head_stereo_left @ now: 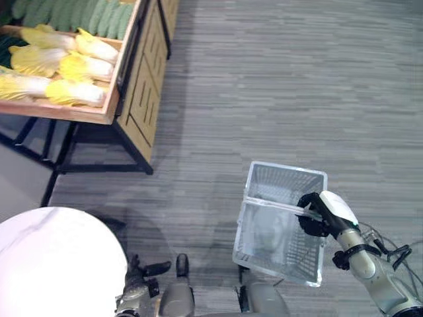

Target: Get the vegetables into the basket

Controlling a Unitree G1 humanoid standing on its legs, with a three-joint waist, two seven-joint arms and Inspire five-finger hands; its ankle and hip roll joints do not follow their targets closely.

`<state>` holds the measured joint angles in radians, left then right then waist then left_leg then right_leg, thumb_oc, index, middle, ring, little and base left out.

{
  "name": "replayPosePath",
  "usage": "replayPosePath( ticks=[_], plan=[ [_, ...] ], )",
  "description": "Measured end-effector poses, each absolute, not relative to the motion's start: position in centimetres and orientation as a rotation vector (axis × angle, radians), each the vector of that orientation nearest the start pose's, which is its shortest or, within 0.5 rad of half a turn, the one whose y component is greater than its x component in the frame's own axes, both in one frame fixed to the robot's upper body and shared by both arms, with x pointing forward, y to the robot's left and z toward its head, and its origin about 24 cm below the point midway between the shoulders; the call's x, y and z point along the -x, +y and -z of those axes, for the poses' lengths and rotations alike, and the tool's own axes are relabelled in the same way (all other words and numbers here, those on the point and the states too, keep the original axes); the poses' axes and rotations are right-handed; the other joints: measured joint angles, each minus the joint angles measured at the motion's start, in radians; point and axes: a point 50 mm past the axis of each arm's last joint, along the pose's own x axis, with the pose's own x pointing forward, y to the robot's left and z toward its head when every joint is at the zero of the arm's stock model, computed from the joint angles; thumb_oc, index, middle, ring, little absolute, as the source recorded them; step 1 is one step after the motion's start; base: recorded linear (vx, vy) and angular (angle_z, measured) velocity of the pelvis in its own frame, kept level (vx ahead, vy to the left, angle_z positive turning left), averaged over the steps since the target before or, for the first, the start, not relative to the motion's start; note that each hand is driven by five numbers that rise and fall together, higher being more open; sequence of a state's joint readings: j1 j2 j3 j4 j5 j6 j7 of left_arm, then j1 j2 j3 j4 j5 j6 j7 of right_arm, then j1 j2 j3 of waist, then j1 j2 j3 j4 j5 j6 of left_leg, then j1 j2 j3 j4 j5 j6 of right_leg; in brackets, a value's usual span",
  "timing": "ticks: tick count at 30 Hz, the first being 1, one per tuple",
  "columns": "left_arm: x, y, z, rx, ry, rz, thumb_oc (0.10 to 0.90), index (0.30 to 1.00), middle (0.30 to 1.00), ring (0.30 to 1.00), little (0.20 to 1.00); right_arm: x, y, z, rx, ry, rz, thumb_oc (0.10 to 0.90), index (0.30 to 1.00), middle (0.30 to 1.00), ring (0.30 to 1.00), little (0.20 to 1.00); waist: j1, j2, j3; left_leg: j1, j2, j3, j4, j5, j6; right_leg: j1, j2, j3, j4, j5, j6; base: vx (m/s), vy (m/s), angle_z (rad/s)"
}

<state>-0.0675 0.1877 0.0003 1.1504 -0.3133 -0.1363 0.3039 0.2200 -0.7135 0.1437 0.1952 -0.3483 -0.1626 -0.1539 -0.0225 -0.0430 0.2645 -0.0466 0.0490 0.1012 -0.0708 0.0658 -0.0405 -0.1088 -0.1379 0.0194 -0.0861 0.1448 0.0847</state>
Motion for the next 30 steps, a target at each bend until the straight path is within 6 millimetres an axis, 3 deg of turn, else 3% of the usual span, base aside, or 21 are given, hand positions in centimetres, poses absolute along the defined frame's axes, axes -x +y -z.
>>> replayPosePath(
  ticks=[3, 7, 13, 16, 18, 26, 30],
  plan=[
    [-13.6, 25.5, 13.7, -0.073, 0.925, -0.611, 0.9, 1.0, 1.0, 1.0, 1.0, -19.0, -26.8, 0.5, 0.997, 0.235, -0.128, 0.4, 0.3, 0.3, 0.3, 0.3, 0.009, -0.008, -0.007, 0.026, -0.015, 0.029, -0.016, -0.002, 0.011, 0.005, -0.013, 0.004, 0.0, 0.001, 0.008, 0.02, 0.113, -0.21],
    [-14.0, 28.2, 12.8, -0.277, 0.935, -0.554, 0.9, 1.0, 1.0, 1.0, 1.0, -20.5, -25.7, -0.1, 1.002, 0.176, -0.154, 0.4, 0.3, 0.3, 0.3, 0.3, 0.02, -0.011, -0.01, 0.038, -0.009, 0.04, -0.016, -0.005, 0.013, 0.014, -0.009, 0.003, 0.0, 0.007, 0.015, 0.03, 0.075, -0.03],
    [-12.8, 27.5, 13.5, -0.286, 0.981, -0.406, 0.9, 1.0, 1.0, 1.0, 1.0, -21.4, -25.6, -0.9, 1.006, 0.145, -0.153, 0.4, 0.3, 0.3, 0.3, 0.3, 0.035, -0.021, -0.047, 0.053, 0.009, 0.046, -0.018, -0.017, -0.001, 0.026, 0.008, 0.005, 0.0, -0.013, 0.018, 0.0, 0.067, -0.05],
    [-9.5, 25.9, 14.8, -0.309, 1.07, -0.224, 0.9, 1.0, 1.0, 1.0, 1.0, -19.6, -26.7, 0.5, 1.005, 0.244, -0.164, 0.4, 0.3, 0.3, 0.3, 0.3, 0.031, -0.029, -0.097, 0.048, 0.011, 0.048, -0.022, -0.026, 0.004, 0.019, 0.009, 0.007, 0.0, -0.034, 0.017, 0.01, 0.124, -0.03],
    [-8.8, 26.1, 14.8, -0.298, 1.07, -0.194, 0.9, 1.0, 1.0, 1.0, 1.0, -18.8, -27.2, 1.0, 1.003, 0.285, -0.165, 0.4, 0.3, 0.3, 0.3, 0.3, 0.031, -0.029, -0.106, 0.047, 0.008, 0.048, -0.022, -0.025, 0.008, 0.019, 0.007, 0.007, 0.0, -0.028, 0.026, 0.01, 0.147, 0.0],
    [-9.2, 26.5, 14.5, -0.281, 1.06, -0.162, 0.9, 1.0, 1.0, 1.0, 1.0, -18.4, -28.2, 1.4, 1.007, 0.332, -0.14, 0.4, 0.3, 0.3, 0.3, 0.3, 0.026, -0.035, -0.113, 0.05, -0.013, 0.051, -0.018, -0.028, 0.014, 0.017, -0.008, 0.016, 0.002, -0.016, 0.027, 0.01, 0.121, -0.02],
    [-10.4, 26.8, 14.2, -0.291, 1.04, -0.163, 0.9, 1.0, 1.0, 1.0, 1.0, -18.5, -28.1, 1.4, 1.004, 0.33, -0.14, 0.4, 0.3, 0.3, 0.3, 0.3, 0.017, -0.038, -0.114, 0.051, -0.024, 0.052, -0.018, -0.033, 0.023, 0.004, -0.015, 0.026, 0.026, -0.014, 0.031, -0.01, 0.1, -0.04]
  ],
)
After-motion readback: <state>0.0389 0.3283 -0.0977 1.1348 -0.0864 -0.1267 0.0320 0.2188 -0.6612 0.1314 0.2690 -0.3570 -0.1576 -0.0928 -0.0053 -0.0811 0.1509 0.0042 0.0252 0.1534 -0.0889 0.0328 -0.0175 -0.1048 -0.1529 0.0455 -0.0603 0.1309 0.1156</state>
